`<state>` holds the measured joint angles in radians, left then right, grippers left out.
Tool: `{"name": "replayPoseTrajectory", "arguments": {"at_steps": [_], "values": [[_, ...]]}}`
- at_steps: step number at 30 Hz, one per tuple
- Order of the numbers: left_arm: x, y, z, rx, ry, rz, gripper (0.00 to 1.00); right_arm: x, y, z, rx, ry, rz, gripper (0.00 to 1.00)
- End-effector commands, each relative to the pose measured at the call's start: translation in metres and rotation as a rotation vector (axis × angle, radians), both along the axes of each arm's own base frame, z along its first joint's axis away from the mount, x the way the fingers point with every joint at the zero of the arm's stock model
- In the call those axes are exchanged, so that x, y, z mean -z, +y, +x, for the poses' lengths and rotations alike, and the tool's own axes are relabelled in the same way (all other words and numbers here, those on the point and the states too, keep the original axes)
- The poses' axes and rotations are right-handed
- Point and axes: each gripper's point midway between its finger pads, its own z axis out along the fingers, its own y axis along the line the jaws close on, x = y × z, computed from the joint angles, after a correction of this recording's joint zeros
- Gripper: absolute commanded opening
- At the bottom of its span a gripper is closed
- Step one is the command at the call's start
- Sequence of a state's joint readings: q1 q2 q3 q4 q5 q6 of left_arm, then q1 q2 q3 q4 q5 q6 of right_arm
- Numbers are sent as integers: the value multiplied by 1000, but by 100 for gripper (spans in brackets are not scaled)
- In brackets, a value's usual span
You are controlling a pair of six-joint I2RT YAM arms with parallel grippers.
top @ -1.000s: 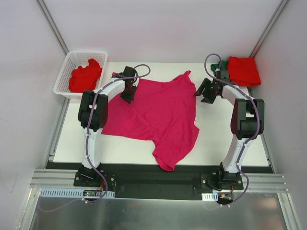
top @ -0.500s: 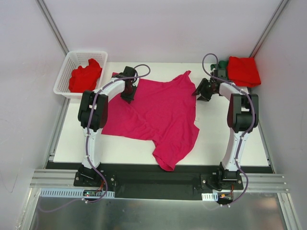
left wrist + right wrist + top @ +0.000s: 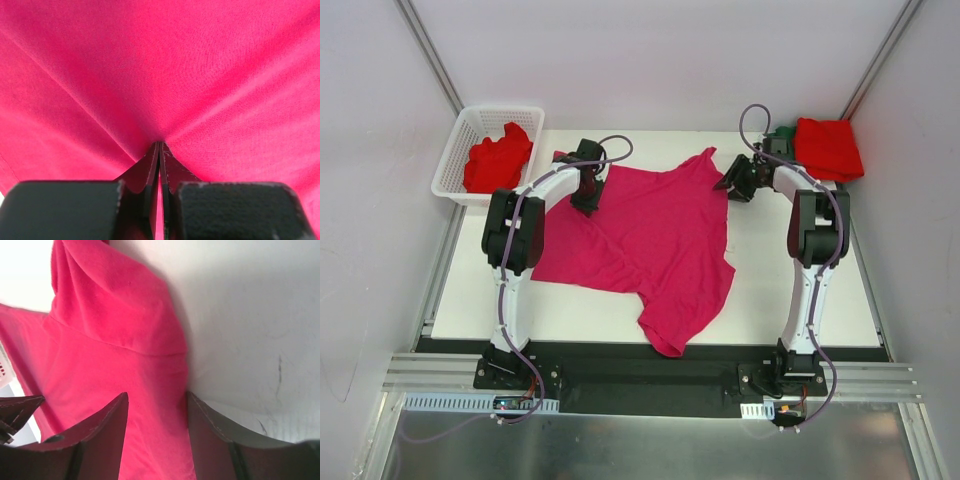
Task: Fold and stack the t-shirts
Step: Flatten out the tshirt
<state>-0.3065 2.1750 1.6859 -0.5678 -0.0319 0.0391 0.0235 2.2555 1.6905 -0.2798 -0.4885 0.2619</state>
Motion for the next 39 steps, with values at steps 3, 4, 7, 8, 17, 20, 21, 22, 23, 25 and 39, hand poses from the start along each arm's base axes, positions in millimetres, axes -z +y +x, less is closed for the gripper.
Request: {"name": "replayPoseTrajectory", "arguments": {"at_steps": [3,4,7,8,17,20,21,22,23,25,39], "values": [[-5,16,-18,-20,50,46,0,-26,18,26,-40,-83,98,52],[-5,15,-18,-20,48,46,0,-24,19,27,-38,-77,109,52],[-4,16,-18,-21,51,46,0,-32,26,35,-59,-120,160,52],[-2,16,-19,-21,56,47,0,-31,29,35,-61,-114,191,52],[0,17,-20,-21,64,49,0,-45,41,49,-93,-209,312,53],[-1,17,-19,-18,59,48,0,-52,42,53,-92,-242,325,53],[0,17,-20,-16,62,50,0,-54,42,54,-89,-255,322,53],[0,17,-20,-16,60,49,0,-60,39,55,-84,-271,310,53],[-2,17,-19,-17,57,50,0,-64,36,56,-73,-288,292,53],[-2,17,-19,-17,57,48,0,-74,29,53,-67,-321,262,53],[-4,14,-22,-23,60,28,0,-139,-22,38,68,-527,162,53]]}}
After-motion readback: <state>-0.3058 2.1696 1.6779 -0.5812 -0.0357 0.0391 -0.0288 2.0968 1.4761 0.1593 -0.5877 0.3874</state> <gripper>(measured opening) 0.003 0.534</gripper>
